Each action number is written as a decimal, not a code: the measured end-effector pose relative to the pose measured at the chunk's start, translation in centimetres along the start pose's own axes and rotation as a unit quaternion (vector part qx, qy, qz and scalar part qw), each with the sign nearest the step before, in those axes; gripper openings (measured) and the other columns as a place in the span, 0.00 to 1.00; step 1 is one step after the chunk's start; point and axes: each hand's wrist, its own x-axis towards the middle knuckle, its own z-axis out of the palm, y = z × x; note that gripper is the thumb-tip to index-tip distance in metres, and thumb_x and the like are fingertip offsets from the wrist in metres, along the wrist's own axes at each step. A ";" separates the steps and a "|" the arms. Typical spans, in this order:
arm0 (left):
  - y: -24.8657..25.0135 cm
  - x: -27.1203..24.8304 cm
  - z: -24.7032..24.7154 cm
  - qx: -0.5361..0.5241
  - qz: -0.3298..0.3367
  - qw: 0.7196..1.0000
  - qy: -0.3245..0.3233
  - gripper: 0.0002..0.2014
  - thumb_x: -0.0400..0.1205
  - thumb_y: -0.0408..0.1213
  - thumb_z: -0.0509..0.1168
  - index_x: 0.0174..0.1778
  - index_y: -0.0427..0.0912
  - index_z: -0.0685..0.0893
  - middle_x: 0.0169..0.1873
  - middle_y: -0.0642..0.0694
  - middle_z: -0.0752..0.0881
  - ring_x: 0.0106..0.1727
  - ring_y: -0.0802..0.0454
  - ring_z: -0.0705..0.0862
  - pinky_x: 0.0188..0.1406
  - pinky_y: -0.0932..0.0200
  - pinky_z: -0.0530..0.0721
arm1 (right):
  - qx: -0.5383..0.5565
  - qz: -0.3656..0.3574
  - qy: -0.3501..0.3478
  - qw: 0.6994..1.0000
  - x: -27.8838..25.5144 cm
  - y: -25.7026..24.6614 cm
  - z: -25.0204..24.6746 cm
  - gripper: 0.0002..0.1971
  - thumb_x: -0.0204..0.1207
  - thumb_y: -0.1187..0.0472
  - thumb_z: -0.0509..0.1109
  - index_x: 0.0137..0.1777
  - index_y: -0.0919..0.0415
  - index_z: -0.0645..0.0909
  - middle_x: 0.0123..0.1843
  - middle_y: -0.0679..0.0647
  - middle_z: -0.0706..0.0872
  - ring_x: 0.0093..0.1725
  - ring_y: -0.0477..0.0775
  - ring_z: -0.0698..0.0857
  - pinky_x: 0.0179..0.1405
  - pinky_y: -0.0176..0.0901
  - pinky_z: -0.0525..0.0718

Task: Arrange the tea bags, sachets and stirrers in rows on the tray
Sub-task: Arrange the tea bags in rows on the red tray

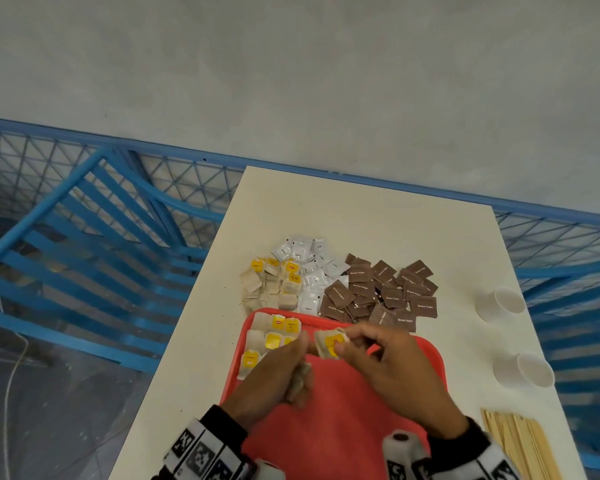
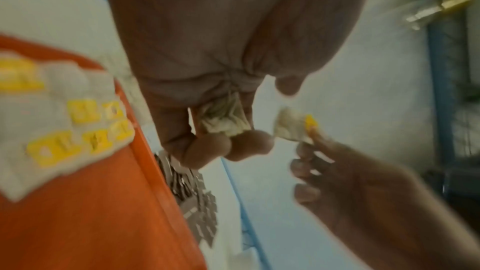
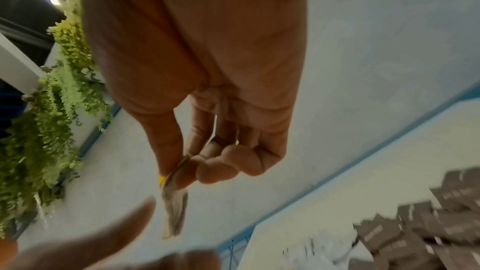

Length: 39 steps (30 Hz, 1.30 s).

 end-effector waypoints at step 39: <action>3.1 -2.8 -6.3 0.136 0.158 0.973 0.095 0.04 0.78 0.34 0.75 0.41 0.39 0.87 0.24 0.50 0.83 0.22 0.54 0.78 0.24 0.63 0.78 | 0.089 -0.003 -0.020 0.996 4.4 -2.9 5.5 0.03 0.73 0.61 0.79 0.46 0.56 0.90 0.33 0.44 0.86 0.34 0.40 0.80 0.35 0.32 0.77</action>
